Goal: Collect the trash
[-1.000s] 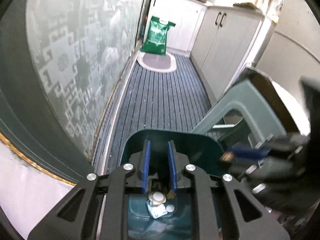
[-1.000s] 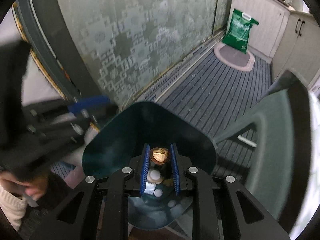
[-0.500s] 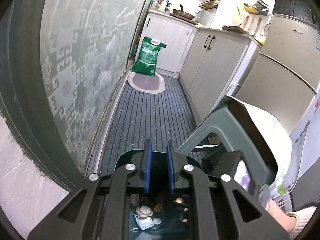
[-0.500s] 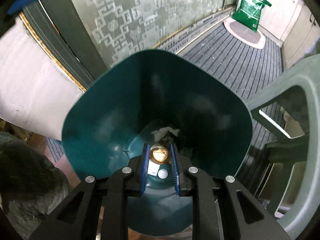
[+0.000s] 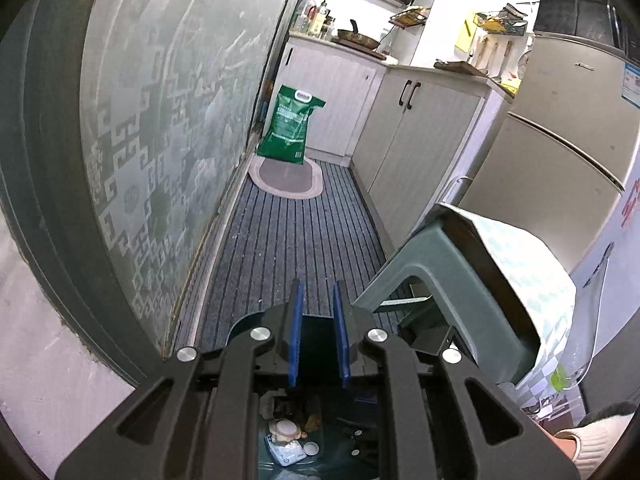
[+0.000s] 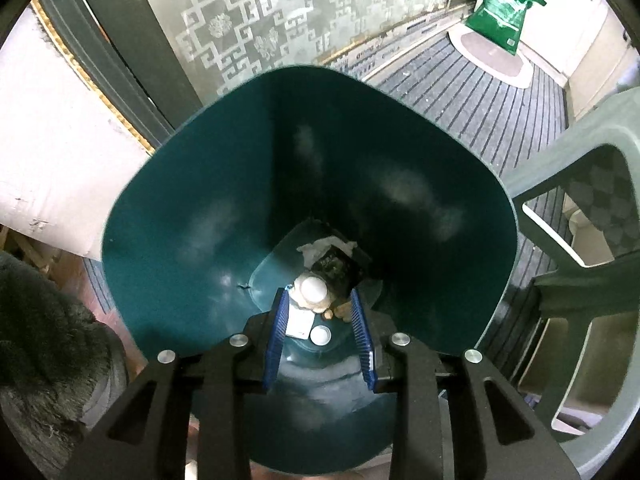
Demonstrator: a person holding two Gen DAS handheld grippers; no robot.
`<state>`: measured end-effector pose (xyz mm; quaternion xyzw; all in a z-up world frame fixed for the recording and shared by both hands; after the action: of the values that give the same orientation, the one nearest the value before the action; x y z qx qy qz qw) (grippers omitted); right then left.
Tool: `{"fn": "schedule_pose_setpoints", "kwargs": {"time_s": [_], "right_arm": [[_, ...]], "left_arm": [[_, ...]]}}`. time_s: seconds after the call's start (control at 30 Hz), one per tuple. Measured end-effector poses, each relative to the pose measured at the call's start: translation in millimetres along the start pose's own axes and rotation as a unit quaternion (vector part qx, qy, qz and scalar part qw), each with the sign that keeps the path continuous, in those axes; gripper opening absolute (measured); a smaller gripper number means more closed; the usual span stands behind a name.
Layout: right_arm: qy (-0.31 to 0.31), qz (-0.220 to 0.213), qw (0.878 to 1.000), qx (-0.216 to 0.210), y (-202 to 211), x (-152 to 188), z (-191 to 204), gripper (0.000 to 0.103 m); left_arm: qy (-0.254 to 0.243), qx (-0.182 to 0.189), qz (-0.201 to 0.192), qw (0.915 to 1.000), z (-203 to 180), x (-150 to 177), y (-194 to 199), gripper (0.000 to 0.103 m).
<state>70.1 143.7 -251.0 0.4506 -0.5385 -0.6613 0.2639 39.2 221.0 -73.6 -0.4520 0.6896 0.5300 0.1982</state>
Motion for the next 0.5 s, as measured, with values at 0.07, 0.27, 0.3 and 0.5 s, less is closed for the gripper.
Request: {"fn": "schedule_pose_setpoints", "kwargs": {"time_s": [0.07,0.27,0.3,0.5], "right_arm": [[0.000,-0.010,1.000,0.000,7,-3,2,0.032],[0.005,-0.044,0.999,0.002,36,-15,10,0.032],[0.006,-0.053,0.999,0.003,43,-17,10,0.032],[-0.003,-0.104,0.995,0.015,86,-28,6,0.032]], "left_arm": [[-0.006,0.002,-0.007,1.0000,-5,-4,6,0.016],[-0.028,-0.005,-0.026,0.9992,-17,-11,18,0.018],[-0.029,-0.005,-0.027,0.9992,-18,-12,18,0.020],[-0.036,-0.007,-0.038,0.9986,-28,-21,30,0.027]]}}
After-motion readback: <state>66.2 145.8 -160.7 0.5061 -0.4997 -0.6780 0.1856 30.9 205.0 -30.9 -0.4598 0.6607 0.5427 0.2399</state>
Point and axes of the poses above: each gripper's, at about its wrist camera, not at the fingertips, and y roughly against the way its jaws point, z to its left, x to its underside, the point moved 7 cm from there along -y, roughly the way its jaws point, and after that the axes turned 5 degrees about y, right-handed, at the moved point
